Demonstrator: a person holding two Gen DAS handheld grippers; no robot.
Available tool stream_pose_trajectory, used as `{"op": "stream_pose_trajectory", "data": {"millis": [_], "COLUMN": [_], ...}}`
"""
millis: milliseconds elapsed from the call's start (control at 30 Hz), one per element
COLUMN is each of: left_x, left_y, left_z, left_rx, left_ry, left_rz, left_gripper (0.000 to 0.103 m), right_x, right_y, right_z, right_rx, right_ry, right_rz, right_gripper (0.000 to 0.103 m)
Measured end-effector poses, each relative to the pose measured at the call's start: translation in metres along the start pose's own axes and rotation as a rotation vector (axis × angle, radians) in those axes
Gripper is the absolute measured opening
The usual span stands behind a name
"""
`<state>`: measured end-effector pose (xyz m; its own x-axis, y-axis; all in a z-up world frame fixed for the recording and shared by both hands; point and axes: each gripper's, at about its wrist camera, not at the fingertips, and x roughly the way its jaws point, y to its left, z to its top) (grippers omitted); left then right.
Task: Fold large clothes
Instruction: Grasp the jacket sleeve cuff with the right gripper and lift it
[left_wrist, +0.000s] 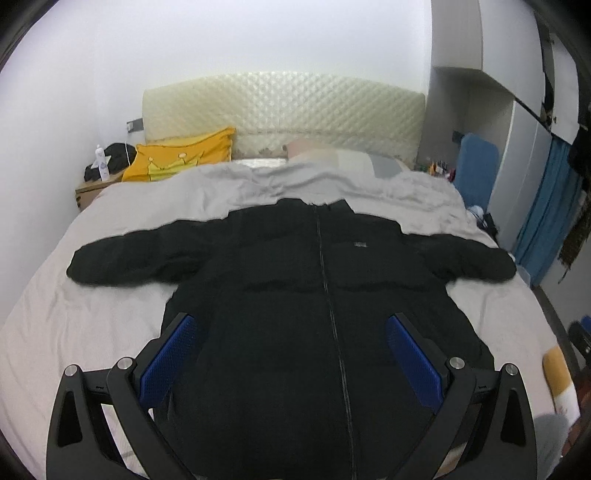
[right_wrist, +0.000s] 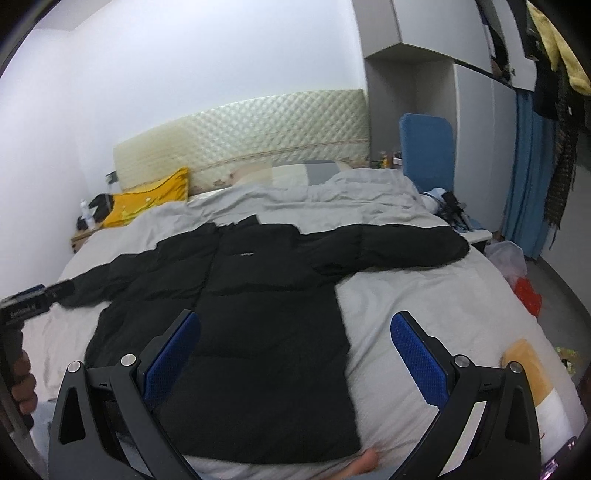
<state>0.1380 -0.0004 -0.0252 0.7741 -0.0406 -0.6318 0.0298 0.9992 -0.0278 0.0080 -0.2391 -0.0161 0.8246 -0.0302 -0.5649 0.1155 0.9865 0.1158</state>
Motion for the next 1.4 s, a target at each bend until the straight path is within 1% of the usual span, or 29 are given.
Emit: {"op": "stream_pose_trajectory", "data": {"millis": [167, 267, 400, 467, 533, 600, 667, 767, 833, 900, 933, 967, 1033, 1100, 1200, 1233, 1267, 1333, 1400], "left_x": [0.017, 0.031, 0.044, 0.049, 0.053, 0.059, 0.067, 0.075, 0.08, 0.086, 0.09, 0.094, 0.1, 0.108, 0.122, 0.125, 0.132, 0.142, 0.155], "left_y": [-0.004, -0.009, -0.012, -0.011, -0.01, -0.008, -0.006, -0.005, -0.003, -0.003, -0.002, -0.003, -0.002, -0.001, 0.0, 0.001, 0.001, 0.001, 0.002], "left_z": [0.017, 0.02, 0.017, 0.012, 0.009, 0.006, 0.004, -0.001, -0.004, -0.005, -0.006, -0.006, -0.008, -0.01, -0.012, -0.013, -0.014, -0.017, -0.019], "left_rx": [0.021, 0.029, 0.013, 0.006, -0.002, -0.012, -0.025, -0.031, -0.039, -0.047, -0.054, -0.06, -0.068, -0.071, -0.075, -0.077, -0.081, -0.084, -0.09], "left_ry": [-0.04, -0.039, -0.024, -0.017, -0.013, -0.011, -0.006, -0.004, -0.006, -0.012, -0.014, -0.017, -0.023, -0.032, -0.029, -0.026, -0.017, -0.003, 0.016], "left_rz": [-0.014, -0.029, -0.038, -0.047, -0.051, -0.058, -0.063, -0.06, -0.052, -0.047, -0.045, -0.045, -0.044, -0.039, -0.029, -0.029, -0.029, -0.028, -0.026], "left_gripper": [0.103, 0.103, 0.103, 0.103, 0.103, 0.103, 0.103, 0.103, 0.103, 0.103, 0.103, 0.103, 0.103, 0.103, 0.103, 0.103, 0.103, 0.103, 0.103], "right_x": [0.012, 0.021, 0.036, 0.043, 0.053, 0.064, 0.079, 0.112, 0.14, 0.164, 0.179, 0.191, 0.217, 0.239, 0.274, 0.287, 0.291, 0.313, 0.331], "right_y": [-0.024, -0.042, -0.07, -0.084, -0.106, -0.124, -0.144, -0.178, -0.21, -0.232, -0.246, -0.257, -0.282, -0.303, -0.333, -0.344, -0.347, -0.365, -0.379], "right_z": [0.013, 0.024, 0.042, 0.049, 0.058, 0.062, 0.065, 0.064, 0.057, 0.05, 0.046, 0.042, 0.033, 0.026, 0.013, 0.01, 0.007, 0.004, 0.003], "right_rx": [0.008, 0.033, 0.062, 0.061, 0.054, 0.058, 0.062, 0.087, 0.155, 0.175, 0.177, 0.19, 0.247, 0.311, 0.433, 0.487, 0.516, 0.602, 0.654], "right_ry": [-0.01, -0.023, -0.046, -0.074, -0.121, -0.138, -0.127, -0.085, -0.049, -0.015, -0.001, 0.013, 0.045, 0.063, 0.097, 0.097, 0.097, 0.085, 0.074], "right_rz": [-0.023, -0.015, -0.041, -0.081, -0.159, -0.198, -0.189, -0.212, -0.197, -0.233, -0.247, -0.249, -0.241, -0.217, -0.161, -0.132, -0.121, -0.086, -0.073], "right_gripper": [0.103, 0.103, 0.103, 0.103, 0.103, 0.103, 0.103, 0.103, 0.103, 0.1, 0.096, 0.093, 0.08, 0.076, 0.075, 0.075, 0.075, 0.074, 0.074]}}
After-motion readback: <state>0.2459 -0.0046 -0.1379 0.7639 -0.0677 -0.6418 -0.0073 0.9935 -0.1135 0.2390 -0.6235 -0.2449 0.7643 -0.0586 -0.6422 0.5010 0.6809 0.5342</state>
